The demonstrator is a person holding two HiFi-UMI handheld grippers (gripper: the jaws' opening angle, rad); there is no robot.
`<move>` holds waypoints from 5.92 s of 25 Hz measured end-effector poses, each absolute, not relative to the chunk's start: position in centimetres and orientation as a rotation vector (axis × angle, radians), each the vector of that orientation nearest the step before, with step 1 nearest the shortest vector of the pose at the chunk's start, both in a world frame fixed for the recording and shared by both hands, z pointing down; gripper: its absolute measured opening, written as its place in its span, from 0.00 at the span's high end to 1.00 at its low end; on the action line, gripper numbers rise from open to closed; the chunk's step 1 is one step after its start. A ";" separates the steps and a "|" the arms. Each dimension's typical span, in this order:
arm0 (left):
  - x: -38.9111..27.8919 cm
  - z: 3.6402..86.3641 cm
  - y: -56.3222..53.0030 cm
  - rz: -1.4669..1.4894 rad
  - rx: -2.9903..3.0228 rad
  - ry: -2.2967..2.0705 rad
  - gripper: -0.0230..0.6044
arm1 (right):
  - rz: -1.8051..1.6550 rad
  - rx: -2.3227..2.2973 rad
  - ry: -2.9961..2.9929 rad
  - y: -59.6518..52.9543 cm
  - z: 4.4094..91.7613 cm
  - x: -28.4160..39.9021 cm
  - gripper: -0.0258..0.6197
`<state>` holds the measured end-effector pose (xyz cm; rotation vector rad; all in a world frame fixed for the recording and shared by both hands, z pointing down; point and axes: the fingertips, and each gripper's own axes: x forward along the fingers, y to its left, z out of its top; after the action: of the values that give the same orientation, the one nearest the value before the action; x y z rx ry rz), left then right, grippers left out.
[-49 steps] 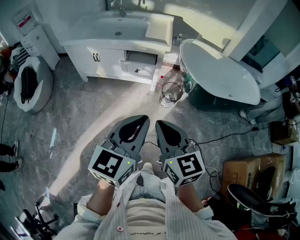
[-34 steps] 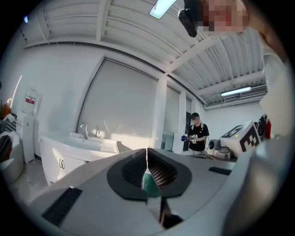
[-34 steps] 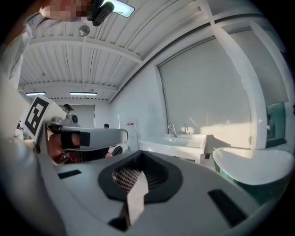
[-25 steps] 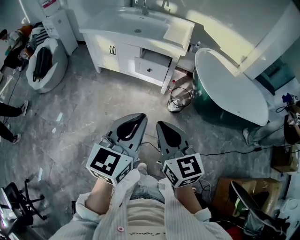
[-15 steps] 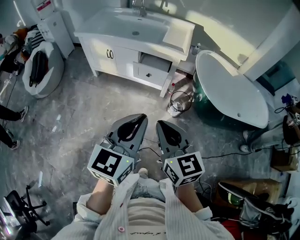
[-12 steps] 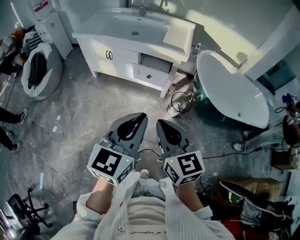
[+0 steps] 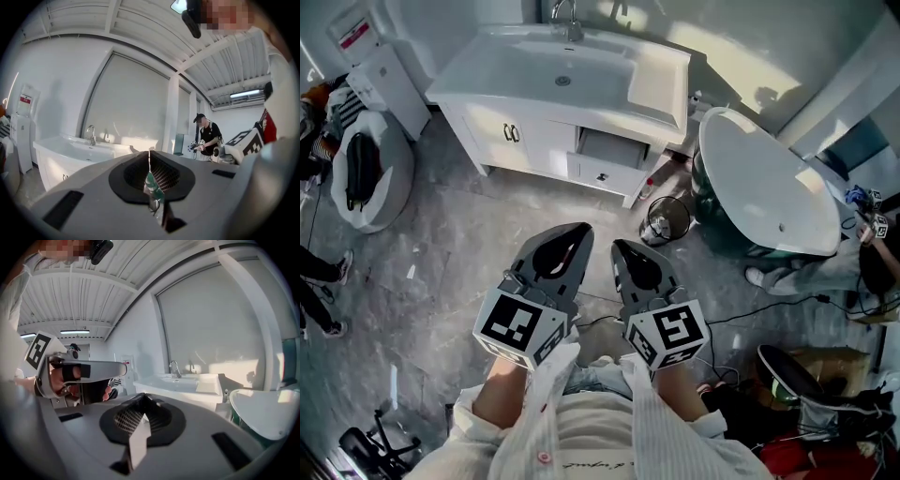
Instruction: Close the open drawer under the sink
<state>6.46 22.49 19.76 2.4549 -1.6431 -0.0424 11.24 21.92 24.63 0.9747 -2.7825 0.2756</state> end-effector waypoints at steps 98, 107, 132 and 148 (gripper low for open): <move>-5.1 38.7 -13.1 0.150 2.529 -1.164 0.93 | 0.540 1.518 -2.298 -11.7 44.7 2.9 0.95; -3.3 44.2 -12.0 0.230 2.533 -1.086 0.93 | 0.610 1.537 -2.239 -11.3 51.0 3.8 0.95; -1.6 54.9 -9.7 0.375 2.525 -0.925 0.93 | 0.685 1.516 -2.153 -9.7 62.1 4.3 0.95; -2.0 56.9 -9.4 0.400 2.511 -0.912 0.93 | 0.741 1.485 -2.166 -10.5 64.2 3.3 0.95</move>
<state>-1.97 -9.42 56.87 2.5114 -0.9124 0.3999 3.27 -10.53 64.17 1.4846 -2.1658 0.7407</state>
